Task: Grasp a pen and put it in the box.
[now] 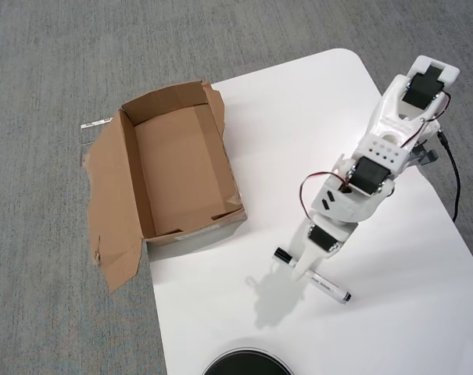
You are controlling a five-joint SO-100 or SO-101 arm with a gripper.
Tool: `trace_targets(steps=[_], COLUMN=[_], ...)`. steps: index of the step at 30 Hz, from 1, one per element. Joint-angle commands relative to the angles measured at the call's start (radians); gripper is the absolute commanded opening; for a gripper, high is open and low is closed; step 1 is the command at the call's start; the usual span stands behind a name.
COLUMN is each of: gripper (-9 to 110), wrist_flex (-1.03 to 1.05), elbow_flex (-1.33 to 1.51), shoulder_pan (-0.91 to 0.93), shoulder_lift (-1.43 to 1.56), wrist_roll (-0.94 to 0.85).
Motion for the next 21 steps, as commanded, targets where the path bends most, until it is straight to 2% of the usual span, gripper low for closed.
trace_targets(steps=[1, 21], gripper=[27, 27], wrist_flex=[-0.011, -0.011], elbow_flex=[-0.008, -0.022], shoulder_pan=[-0.007, -0.005], shoulder_lift=[-0.08, -0.374], wrist_roll=[0.007, 0.008])
